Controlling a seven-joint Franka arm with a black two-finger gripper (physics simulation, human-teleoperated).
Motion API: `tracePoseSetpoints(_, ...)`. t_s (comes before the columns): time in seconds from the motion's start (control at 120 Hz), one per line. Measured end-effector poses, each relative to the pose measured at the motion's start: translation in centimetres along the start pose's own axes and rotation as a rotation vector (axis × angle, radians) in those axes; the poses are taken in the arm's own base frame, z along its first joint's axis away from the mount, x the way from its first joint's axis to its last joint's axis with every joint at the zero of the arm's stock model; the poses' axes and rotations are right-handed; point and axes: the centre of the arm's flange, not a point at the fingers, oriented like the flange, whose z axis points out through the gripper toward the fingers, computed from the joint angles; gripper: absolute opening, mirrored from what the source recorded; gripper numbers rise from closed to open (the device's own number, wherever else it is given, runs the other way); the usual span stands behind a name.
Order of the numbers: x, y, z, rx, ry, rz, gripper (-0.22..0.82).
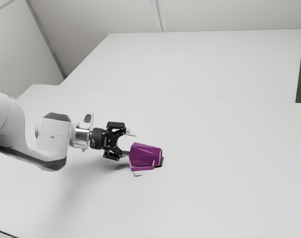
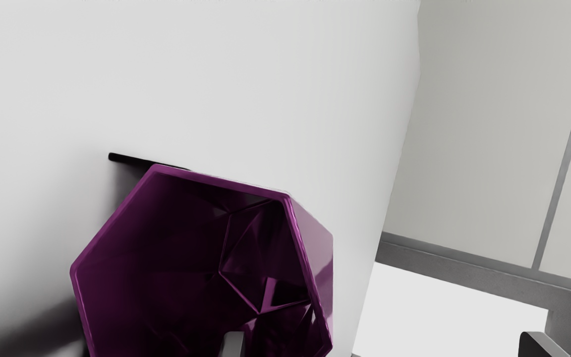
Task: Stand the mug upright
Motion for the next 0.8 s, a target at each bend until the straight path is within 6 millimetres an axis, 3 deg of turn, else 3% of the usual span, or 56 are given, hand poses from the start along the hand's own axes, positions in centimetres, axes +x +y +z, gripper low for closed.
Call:
tracePoseSetpoints(0.317, -0.4, -0.6, 2.5, -0.038, 0.007, 0.073, 0.59)
tracePoseSetpoints(0.55, -0.3, -0.4, 2.6, -0.05, 0.028, 0.12, 0.07)
tracePoseSetpoints(0.667, -0.4, -0.3, 2.9, -0.052, 0.027, 0.137, -0.05)
tracePoseSetpoints(0.8, -0.5, -0.3, 3.4, -0.047, 0.021, 0.153, -0.12)
